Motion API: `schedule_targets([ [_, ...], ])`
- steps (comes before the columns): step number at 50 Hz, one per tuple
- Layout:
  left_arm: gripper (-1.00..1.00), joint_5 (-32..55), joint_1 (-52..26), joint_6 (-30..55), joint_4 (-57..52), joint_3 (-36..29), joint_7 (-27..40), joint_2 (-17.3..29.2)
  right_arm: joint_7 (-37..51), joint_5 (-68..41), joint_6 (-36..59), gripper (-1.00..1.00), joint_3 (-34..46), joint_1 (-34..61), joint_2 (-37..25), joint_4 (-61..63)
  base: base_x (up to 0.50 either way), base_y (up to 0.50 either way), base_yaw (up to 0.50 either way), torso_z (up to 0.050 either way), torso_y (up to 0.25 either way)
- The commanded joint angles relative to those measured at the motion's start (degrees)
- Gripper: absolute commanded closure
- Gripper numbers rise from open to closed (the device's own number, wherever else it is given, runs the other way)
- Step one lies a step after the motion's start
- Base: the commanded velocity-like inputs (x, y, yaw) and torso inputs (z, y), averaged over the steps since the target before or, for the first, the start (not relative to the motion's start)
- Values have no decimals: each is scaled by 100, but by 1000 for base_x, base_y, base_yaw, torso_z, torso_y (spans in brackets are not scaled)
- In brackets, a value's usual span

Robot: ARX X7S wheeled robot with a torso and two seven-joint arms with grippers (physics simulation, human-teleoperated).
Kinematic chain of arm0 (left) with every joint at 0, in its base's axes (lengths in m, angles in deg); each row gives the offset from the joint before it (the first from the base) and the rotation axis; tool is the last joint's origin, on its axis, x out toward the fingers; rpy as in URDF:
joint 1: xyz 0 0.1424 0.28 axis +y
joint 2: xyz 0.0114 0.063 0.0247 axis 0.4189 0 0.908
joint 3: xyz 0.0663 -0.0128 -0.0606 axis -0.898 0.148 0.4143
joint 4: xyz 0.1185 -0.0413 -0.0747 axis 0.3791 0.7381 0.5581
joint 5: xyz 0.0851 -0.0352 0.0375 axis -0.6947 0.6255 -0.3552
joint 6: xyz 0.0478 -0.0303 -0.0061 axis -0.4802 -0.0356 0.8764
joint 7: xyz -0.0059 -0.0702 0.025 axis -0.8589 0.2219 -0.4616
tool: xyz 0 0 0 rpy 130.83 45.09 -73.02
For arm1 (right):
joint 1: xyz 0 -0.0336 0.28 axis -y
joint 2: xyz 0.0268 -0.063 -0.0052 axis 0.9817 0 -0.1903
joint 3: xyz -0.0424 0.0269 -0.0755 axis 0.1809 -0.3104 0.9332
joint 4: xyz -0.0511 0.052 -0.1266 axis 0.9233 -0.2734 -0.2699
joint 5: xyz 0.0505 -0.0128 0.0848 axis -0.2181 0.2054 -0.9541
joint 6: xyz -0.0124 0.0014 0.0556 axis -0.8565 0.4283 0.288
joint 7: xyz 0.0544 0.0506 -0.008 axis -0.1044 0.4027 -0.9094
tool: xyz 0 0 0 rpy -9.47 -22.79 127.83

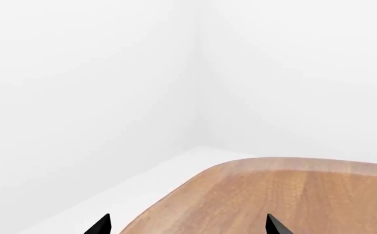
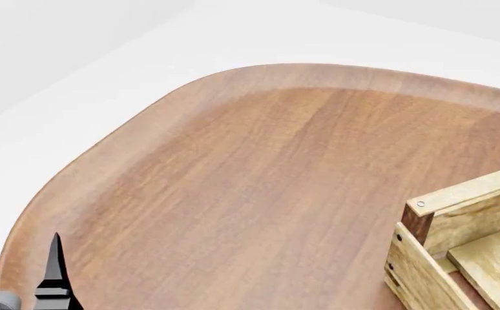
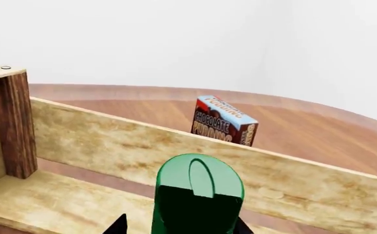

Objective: Pick up the salad dressing and put it in the tray.

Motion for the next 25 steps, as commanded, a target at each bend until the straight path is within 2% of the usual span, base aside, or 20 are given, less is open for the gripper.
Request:
schedule_targets([
  [1, -100, 6, -7, -3, -5, -16, 12, 12, -125, 118, 93, -100, -161, -12, 44, -108, 0, 0, 0, 0, 0],
  [25, -100, 14, 2, -45, 40, -39, 39, 22, -89, 272, 61, -100, -225, 41, -2, -106, 0, 0, 0, 0, 0],
])
